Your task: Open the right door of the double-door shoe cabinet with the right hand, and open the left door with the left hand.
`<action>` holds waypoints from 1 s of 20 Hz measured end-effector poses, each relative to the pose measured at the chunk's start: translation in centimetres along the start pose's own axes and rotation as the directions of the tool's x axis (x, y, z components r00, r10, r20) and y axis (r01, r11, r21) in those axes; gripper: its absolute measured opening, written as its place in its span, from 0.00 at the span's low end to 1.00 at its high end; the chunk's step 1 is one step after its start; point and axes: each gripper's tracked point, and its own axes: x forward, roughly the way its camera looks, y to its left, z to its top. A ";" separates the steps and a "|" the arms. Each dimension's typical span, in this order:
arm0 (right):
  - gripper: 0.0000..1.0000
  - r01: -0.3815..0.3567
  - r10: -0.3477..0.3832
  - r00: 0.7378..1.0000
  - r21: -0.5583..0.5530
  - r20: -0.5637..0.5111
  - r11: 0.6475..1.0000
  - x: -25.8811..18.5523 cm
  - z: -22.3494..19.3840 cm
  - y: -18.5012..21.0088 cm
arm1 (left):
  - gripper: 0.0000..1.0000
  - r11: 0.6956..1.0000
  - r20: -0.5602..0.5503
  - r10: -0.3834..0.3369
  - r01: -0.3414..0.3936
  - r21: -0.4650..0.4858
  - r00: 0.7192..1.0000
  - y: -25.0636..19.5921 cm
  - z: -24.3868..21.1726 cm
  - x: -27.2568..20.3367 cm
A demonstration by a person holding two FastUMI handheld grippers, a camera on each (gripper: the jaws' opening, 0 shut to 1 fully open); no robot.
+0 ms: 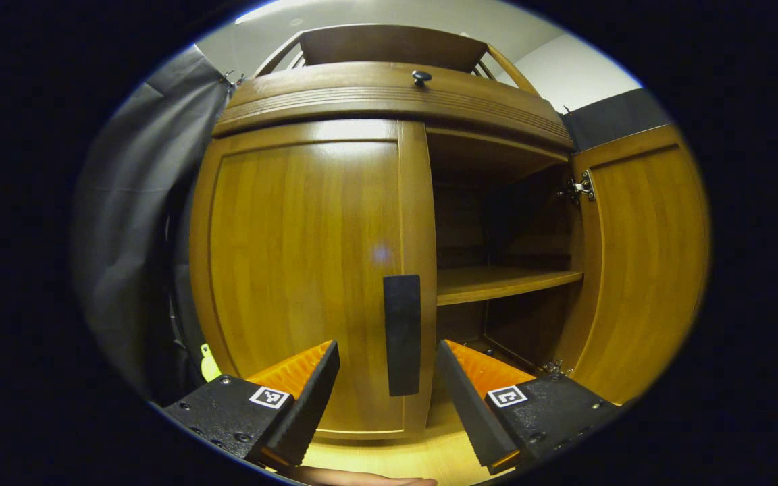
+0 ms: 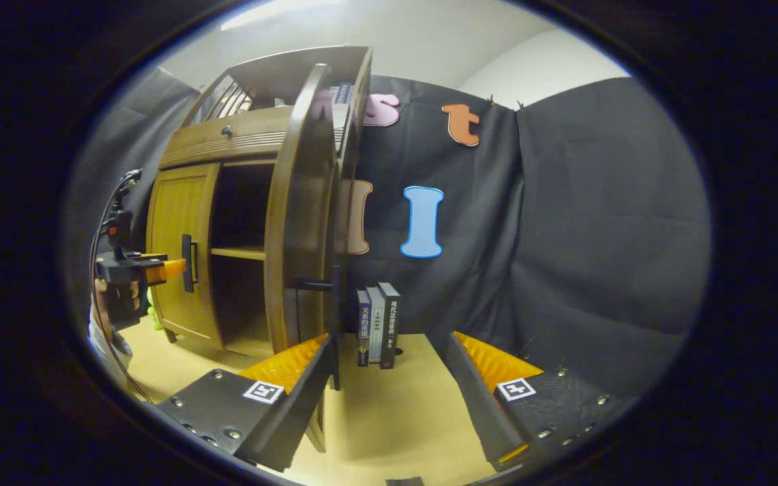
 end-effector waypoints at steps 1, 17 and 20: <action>0.99 0.001 -0.001 1.000 0.006 0.012 1.000 -0.8 0.2 0.8 | 0.90 1.000 0.037 -0.013 0.013 0.007 0.999 -0.2 0.5 0.7; 0.97 -0.061 0.030 0.980 0.151 0.197 0.987 -11.5 2.4 10.3 | 0.29 0.991 0.057 -0.135 0.135 -0.006 0.989 -1.1 1.0 1.2; 0.97 -0.060 0.027 0.981 0.166 0.191 0.984 -12.3 2.2 9.8 | 0.30 0.987 0.038 -0.161 0.162 -0.024 0.986 -1.0 1.1 -0.3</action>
